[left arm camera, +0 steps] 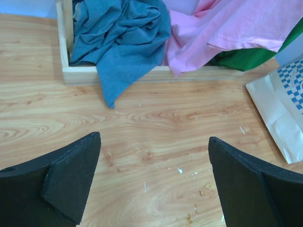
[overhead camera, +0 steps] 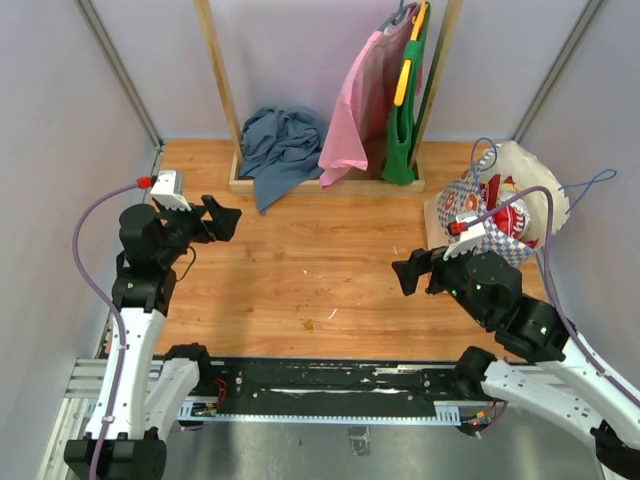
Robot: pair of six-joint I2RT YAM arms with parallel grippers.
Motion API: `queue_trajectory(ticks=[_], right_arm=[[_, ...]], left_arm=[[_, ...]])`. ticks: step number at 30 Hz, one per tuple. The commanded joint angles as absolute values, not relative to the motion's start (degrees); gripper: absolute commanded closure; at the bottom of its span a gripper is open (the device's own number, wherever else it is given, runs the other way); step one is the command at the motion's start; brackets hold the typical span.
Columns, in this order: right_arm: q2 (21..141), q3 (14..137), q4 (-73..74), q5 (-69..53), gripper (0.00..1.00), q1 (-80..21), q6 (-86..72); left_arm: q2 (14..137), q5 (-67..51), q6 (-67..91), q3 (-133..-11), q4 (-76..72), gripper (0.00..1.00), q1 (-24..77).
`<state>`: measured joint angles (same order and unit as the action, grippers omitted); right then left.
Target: Take the snacks out of the paper bag
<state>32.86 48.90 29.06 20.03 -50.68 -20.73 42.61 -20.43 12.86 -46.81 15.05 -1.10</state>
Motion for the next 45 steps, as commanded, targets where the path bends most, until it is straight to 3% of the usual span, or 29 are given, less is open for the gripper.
queue_trajectory(ticks=[1, 12, 18, 23, 27, 31, 36, 40, 45], right_arm=[[32.1, 49.0, 28.1, 20.8, 0.02, -50.6, -20.4], [43.1, 58.9, 34.0, 21.2, 0.02, -50.5, -14.4], [41.0, 60.5, 27.1, 27.3, 0.02, -50.5, -10.3], [48.1, 74.8, 35.8, 31.8, 0.02, -44.2, -7.3], [53.2, 83.9, 43.4, 14.1, 0.02, -21.9, -10.1], [56.1, 83.4, 46.0, 2.1, 0.02, -3.8, -12.8], [59.0, 76.8, 41.8, -6.7, 0.04, -0.8, -15.2], [59.6, 70.7, 33.1, -12.2, 0.16, -0.9, -14.7], [62.9, 70.2, 32.4, -11.9, 0.28, -0.9, -13.8]], left_arm=[[41.4, -21.6, 12.5, -46.0, 13.1, 0.00, -1.6], [41.4, -24.6, 13.4, -45.6, 12.6, 0.00, -2.2], [41.1, -25.1, 13.4, -45.4, 12.4, 0.00, -2.4], [41.1, -26.3, 13.8, -45.3, 12.1, 0.00, -2.6], [41.0, -26.8, 13.9, -45.2, 12.0, 0.00, -2.8], [40.5, -26.7, 13.9, -44.8, 12.0, 0.00, -3.0], [40.3, -27.0, 14.0, -44.6, 11.8, 0.00, -3.0], [40.3, -27.5, 14.1, -44.4, 11.7, 0.00, -3.0], [40.3, -27.5, 14.0, -44.4, 11.9, 0.00, -3.0]])
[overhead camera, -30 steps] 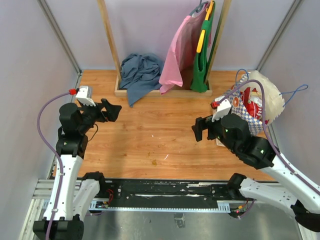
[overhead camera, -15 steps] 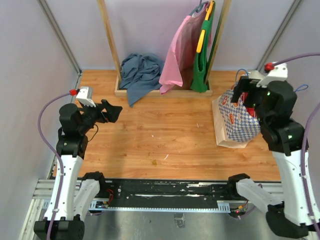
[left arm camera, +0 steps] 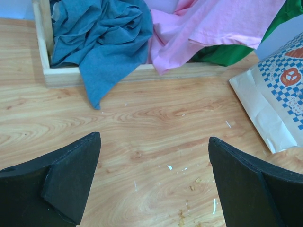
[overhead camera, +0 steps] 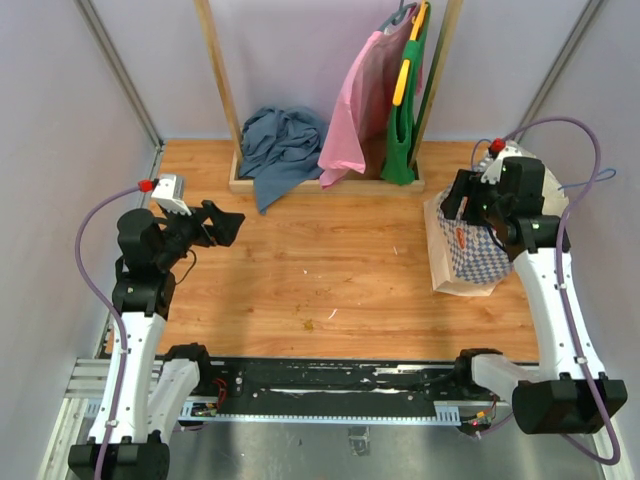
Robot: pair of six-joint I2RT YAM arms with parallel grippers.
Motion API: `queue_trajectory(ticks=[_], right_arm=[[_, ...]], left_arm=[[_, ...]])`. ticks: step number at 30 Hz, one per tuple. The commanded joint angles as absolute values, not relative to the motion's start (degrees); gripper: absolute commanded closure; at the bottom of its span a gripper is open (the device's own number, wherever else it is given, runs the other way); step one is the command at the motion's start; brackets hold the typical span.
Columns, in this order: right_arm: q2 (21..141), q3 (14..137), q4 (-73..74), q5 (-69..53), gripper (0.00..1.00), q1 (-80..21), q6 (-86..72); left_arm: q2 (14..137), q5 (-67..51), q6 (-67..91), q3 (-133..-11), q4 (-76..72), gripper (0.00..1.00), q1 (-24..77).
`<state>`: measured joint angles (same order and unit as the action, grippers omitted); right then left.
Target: Take the snacks out of the paper bag
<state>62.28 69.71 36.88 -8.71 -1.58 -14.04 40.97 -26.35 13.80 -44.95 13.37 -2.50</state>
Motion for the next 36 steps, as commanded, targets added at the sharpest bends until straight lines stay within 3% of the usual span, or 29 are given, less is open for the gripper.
queue_trajectory(ticks=[1, 9, 16, 27, 31, 36], right_arm=[[63.1, 69.8, 32.3, -11.9, 0.30, -0.9, -13.6], [64.7, 68.6, 33.7, -7.3, 0.56, -1.5, -13.6], [60.8, 69.9, 36.7, 1.8, 0.98, -8.8, -12.8], [64.6, 77.1, 39.7, 20.6, 0.99, -47.0, -16.3], [73.7, 82.3, 37.4, 24.7, 0.99, -60.0, -17.0], [94.6, 101.3, 37.6, 27.3, 0.99, -70.3, -13.4]], left_arm=[[40.3, -27.5, 14.0, -44.3, 11.9, 0.00, -3.0], [40.3, -27.3, 14.0, -44.3, 11.9, 0.00, -3.0], [39.6, -26.3, 14.1, -44.1, 12.1, 0.00, -3.0], [39.4, -20.4, 14.4, -44.7, 14.0, 0.00, -3.4], [39.2, -19.9, 15.3, -44.8, 14.2, 0.00, -4.3], [39.7, -19.6, 15.6, -44.7, 14.2, 0.00, -5.3]])
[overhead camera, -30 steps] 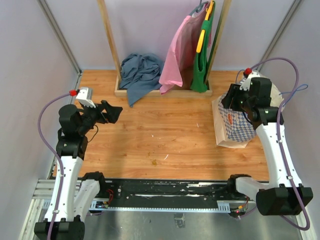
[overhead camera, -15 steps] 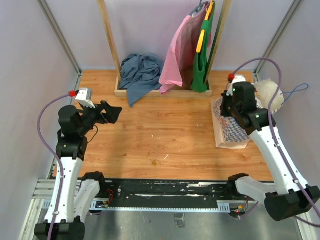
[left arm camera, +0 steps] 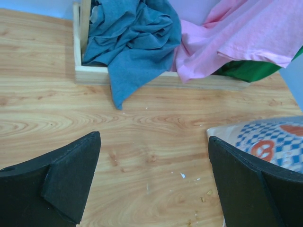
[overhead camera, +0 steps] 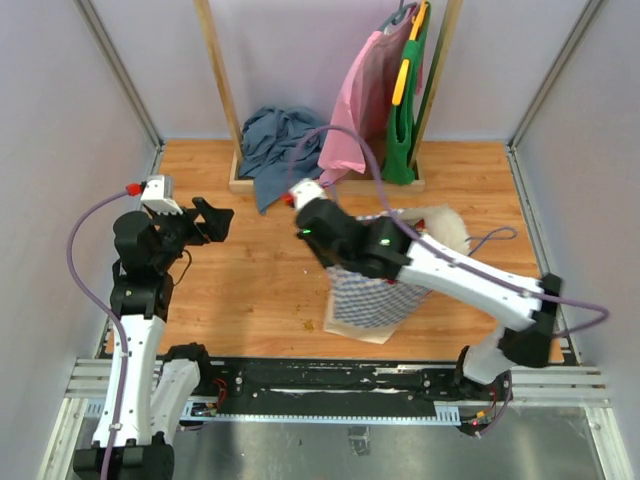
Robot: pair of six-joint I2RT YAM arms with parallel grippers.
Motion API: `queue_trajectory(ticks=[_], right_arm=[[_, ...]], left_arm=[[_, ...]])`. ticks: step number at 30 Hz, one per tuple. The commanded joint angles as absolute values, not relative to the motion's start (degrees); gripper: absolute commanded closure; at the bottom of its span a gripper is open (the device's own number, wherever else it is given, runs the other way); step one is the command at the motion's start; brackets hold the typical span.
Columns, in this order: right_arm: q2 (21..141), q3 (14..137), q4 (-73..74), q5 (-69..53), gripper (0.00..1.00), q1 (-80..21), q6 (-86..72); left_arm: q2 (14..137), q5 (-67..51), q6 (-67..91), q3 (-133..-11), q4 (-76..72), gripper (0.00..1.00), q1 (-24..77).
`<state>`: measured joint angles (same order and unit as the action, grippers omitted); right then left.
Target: Take the snacks out of the paper bag
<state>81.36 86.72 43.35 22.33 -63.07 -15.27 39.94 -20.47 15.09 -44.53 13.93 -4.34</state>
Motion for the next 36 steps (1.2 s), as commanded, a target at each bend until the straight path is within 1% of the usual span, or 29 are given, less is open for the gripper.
queue_trajectory(ticks=[1, 3, 4, 5, 7, 8, 9, 11, 14, 16, 20, 24, 26, 27, 30, 33, 34, 36], right_arm=[[97.5, 107.2, 38.5, 28.2, 0.99, -71.7, -12.1], [108.3, 119.1, 41.7, 29.7, 0.99, -73.6, -9.2], [112.1, 125.2, 43.3, 29.8, 0.96, -74.1, -7.8], [117.0, 131.0, 45.3, 29.8, 0.84, -74.3, -6.9], [123.0, 141.0, 48.9, 29.3, 0.44, -74.3, -6.3], [124.6, 144.2, 50.1, 29.1, 0.30, -74.3, -6.2], [124.7, 145.3, 50.5, 29.0, 0.17, -74.4, -6.2], [121.8, 143.0, 49.7, 29.5, 0.02, -74.6, -6.4], [113.0, 137.1, 48.9, 29.5, 0.02, -75.2, -7.6], [104.9, 130.9, 46.2, 28.2, 0.01, -76.1, -7.7], [87.8, 118.9, 39.3, 24.6, 0.02, -76.6, -8.0], [75.9, 105.0, 36.7, 35.5, 0.02, -76.2, -8.7], [72.2, 98.9, 37.5, 39.6, 0.02, -74.6, -10.7], [70.9, 96.4, 38.5, 39.0, 0.02, -73.1, -12.2], [68.3, 90.0, 40.5, 33.8, 0.02, -67.2, -16.1], [67.6, 84.4, 40.3, 26.2, 0.01, -61.9, -18.4], [67.8, 83.4, 40.1, 22.6, 0.00, -60.5, -18.8], [69.5, 82.6, 40.1, 19.7, 0.02, -59.1, -19.1]], left_arm=[[39.9, -19.5, 15.6, -44.7, 14.3, 0.00, -5.3], [40.4, -19.4, 15.6, -44.7, 14.5, 0.00, -5.3], [40.7, -19.1, 15.6, -44.7, 14.8, 0.00, -5.4], [40.9, -18.6, 15.5, -44.8, 14.9, 0.00, -5.4], [41.0, -17.7, 15.3, -44.9, 15.2, 0.00, -5.4], [40.9, -17.2, 15.3, -45.0, 15.2, 0.00, -5.4], [40.7, -16.6, 15.2, -45.1, 15.3, 0.00, -5.4], [39.8, -15.7, 14.9, -45.2, 15.3, 0.00, -5.4], [36.8, -15.0, 14.8, -46.3, 17.1, 0.00, -5.4], [33.9, -14.8, 16.1, -47.5, 18.1, 0.00, -5.4], [29.1, -19.8, 19.0, -51.1, 19.0, 0.00, -5.4], [24.4, -27.2, 19.6, -52.5, 17.8, 0.00, -5.4], [22.6, -29.6, 19.2, -52.5, 18.2, 0.00, -5.4], [22.2, -29.8, 18.9, -52.7, 19.1, 0.00, -5.4], [23.4, -30.0, 17.2, -52.5, 22.8, 0.00, -5.4], [25.0, -29.9, 16.7, -48.3, 23.3, 0.02, -5.4], [25.7, -30.2, 16.4, -47.0, 23.5, 0.03, -5.4], [26.4, -30.4, 15.4, -45.1, 23.8, 0.03, -5.4]])
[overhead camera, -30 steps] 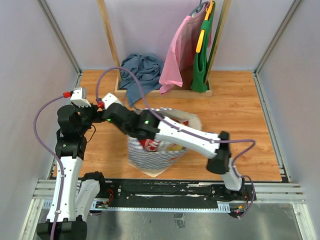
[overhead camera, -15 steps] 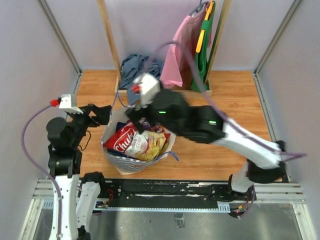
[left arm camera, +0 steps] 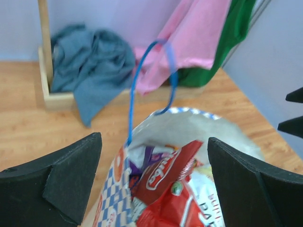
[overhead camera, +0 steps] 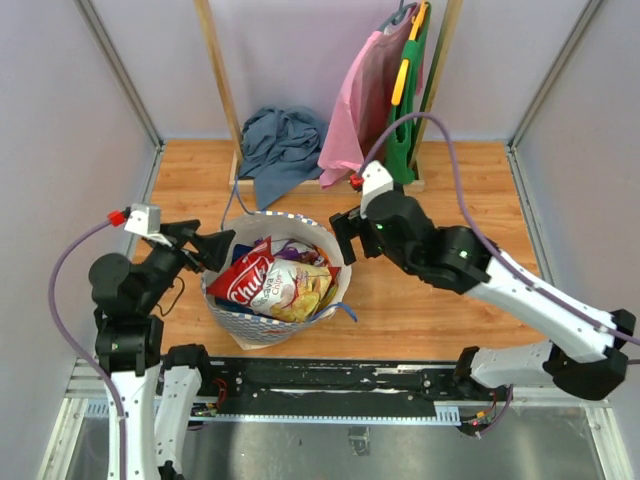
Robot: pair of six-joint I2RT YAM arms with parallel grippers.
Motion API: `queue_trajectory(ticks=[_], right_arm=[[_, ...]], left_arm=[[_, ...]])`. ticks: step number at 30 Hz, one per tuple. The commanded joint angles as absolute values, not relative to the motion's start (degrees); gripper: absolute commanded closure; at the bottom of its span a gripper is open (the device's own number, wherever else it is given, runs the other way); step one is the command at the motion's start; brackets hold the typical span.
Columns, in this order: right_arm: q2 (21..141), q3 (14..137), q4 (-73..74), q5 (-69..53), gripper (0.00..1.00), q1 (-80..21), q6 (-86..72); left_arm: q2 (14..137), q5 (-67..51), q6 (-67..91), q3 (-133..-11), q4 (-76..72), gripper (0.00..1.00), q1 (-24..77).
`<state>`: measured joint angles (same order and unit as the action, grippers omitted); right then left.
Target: Take the snacks out of the paper bag
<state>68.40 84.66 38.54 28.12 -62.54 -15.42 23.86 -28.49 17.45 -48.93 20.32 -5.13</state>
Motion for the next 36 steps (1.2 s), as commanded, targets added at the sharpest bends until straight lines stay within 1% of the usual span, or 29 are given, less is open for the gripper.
queue_trajectory(ticks=[1, 4, 8, 10, 12, 14, 16, 18, 22, 25, 26, 28, 32, 36], right_arm=[[70.5, 82.5, 40.5, 19.2, 0.04, -58.9, -19.2], [74.7, 82.4, 41.8, 18.2, 0.08, -58.9, -19.7], [78.4, 81.2, 41.9, 18.1, 0.10, -58.9, -20.8], [79.7, 80.7, 41.8, 18.4, 0.14, -58.9, -21.1], [80.8, 80.4, 41.8, 19.1, 0.18, -58.9, -21.3], [81.6, 80.3, 42.2, 20.2, 0.24, -58.9, -21.6], [82.2, 80.3, 42.6, 22.1, 0.31, -58.8, -22.0], [82.6, 80.4, 42.8, 23.3, 0.43, -58.6, -22.0], [83.4, 80.8, 42.4, 23.7, 0.76, -57.8, -21.2], [84.6, 82.4, 41.9, 23.0, 0.94, -56.7, -19.8], [85.0, 83.4, 41.9, 22.6, 0.97, -56.1, -19.0], [86.4, 85.7, 41.7, 21.6, 0.99, -54.7, -16.8], [90.2, 91.6, 41.1, 16.3, 0.99, -50.1, -11.6], [97.7, 103.6, 44.9, 11.9, 0.99, -45.7, -6.5]], left_arm=[[26.7, -31.0, 14.5, -44.5, 23.8, 0.03, -5.4], [27.6, -34.3, 13.7, -43.8, 23.1, 0.03, -5.4], [28.3, -30.5, 14.8, -43.7, 23.8, 0.04, -5.4], [29.3, -28.8, 15.2, -43.9, 24.2, 0.07, -5.4], [31.1, -28.1, 15.3, -44.2, 24.5, 0.13, -5.4], [32.8, -27.5, 15.1, -44.8, 24.9, 0.18, -5.4], [34.0, -26.7, 14.5, -45.8, 25.3, 0.20, -5.4], [35.0, -26.4, 13.4, -46.9, 25.7, 0.21, -5.4], [37.2, -26.8, 12.1, -48.8, 26.5, 0.22, -5.4], [37.9, -30.1, 13.9, -47.6, 23.7, 0.22, -5.3], [38.0, -31.2, 15.0, -46.8, 22.3, 0.22, -5.3], [38.9, -33.0, 16.3, -45.8, 20.3, 0.22, -5.2], [43.2, -30.3, 14.9, -48.1, 21.4, 0.21, -3.3], [50.2, -25.5, 13.4, -52.9, 23.1, 0.17, 2.1]])
